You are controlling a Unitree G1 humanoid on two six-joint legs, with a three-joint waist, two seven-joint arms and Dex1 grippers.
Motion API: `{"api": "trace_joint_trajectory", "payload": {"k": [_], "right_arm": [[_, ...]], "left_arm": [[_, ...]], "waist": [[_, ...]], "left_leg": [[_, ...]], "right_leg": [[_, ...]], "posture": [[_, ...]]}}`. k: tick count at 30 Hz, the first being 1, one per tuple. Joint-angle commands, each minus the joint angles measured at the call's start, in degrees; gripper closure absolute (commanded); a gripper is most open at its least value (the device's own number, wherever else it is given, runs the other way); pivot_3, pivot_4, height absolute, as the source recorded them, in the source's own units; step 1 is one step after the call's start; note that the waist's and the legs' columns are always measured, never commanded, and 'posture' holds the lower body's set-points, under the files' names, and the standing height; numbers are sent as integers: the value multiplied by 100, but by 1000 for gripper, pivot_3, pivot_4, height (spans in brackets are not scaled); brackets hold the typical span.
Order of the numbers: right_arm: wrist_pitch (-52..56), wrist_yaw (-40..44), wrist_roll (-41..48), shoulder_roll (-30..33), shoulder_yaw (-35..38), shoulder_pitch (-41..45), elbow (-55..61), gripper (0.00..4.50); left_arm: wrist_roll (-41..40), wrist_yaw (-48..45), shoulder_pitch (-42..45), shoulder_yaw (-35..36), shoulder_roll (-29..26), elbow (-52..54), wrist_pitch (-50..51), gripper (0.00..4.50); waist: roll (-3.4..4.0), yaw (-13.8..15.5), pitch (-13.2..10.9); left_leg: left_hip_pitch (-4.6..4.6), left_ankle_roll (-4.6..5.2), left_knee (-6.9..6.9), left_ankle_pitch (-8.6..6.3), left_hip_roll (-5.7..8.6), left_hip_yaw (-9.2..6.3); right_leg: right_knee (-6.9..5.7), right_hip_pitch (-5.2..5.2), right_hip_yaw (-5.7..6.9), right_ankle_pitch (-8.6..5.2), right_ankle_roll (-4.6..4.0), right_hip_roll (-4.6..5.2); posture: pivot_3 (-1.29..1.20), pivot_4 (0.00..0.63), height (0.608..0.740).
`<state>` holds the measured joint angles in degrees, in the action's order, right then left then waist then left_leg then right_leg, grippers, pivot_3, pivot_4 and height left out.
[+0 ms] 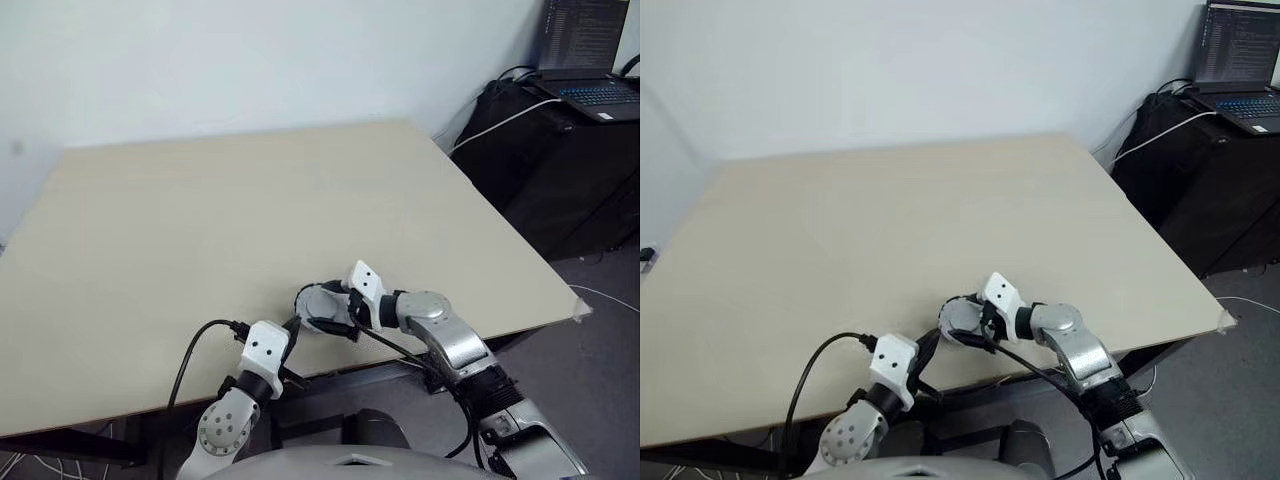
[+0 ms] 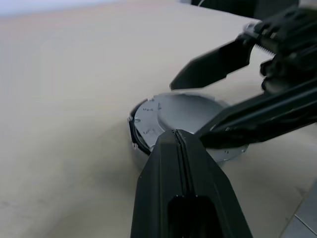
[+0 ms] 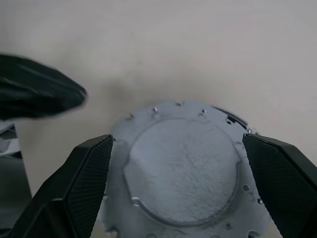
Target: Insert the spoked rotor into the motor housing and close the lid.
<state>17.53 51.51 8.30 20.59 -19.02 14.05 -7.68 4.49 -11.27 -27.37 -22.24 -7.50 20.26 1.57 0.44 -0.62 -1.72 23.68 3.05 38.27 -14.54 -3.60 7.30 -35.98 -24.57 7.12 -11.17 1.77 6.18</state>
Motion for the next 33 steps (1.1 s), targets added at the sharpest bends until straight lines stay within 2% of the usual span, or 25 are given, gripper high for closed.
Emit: {"api": "trace_joint_trajectory", "payload": {"k": [1,8,9,10,12,23,33], "right_arm": [[-174,66,-58,-50,15,252,-202,21],[-198,127,-170,-39,-14,347,-477,21],[-217,99,-176,-47,3,346,-485,406],[-226,85,-174,-54,17,344,-488,557],[-268,30,-143,-92,77,324,-454,1176],[-457,-439,67,-320,451,-64,119,1202],[-391,-813,-139,-459,287,-286,202,1202]], "left_arm": [[46,45,-34,-88,2,533,132,4500],[13,67,76,-62,32,945,613,4500],[-7,64,133,-35,36,956,679,4500],[-23,63,183,-14,41,963,736,4500],[-44,65,268,9,49,1017,866,4500],[-38,88,247,-37,-21,1215,1063,4500],[164,97,240,-97,-234,1245,1084,4500]], "waist": [[0,-1,0],[0,2,0],[1,4,1],[3,5,1],[3,7,2],[3,5,1],[4,0,0]], "left_leg": [[0,0,0,0,0,0],[1,0,1,0,1,1],[0,0,2,0,1,1],[0,0,2,0,1,0],[0,0,5,0,1,-1],[3,0,7,0,1,0],[2,0,7,0,1,0]], "right_leg": [[0,0,0,0,0,0],[0,1,-1,1,1,0],[0,2,0,1,1,0],[0,2,0,1,2,-1],[-2,3,-1,2,3,-1],[-3,2,-4,3,4,-2],[-2,1,-5,3,4,-1]], "posture": [[0,0,740],[0,0,740],[0,0,740],[0,0,740],[0,0,740],[0,0,740],[0,0,740]]}}
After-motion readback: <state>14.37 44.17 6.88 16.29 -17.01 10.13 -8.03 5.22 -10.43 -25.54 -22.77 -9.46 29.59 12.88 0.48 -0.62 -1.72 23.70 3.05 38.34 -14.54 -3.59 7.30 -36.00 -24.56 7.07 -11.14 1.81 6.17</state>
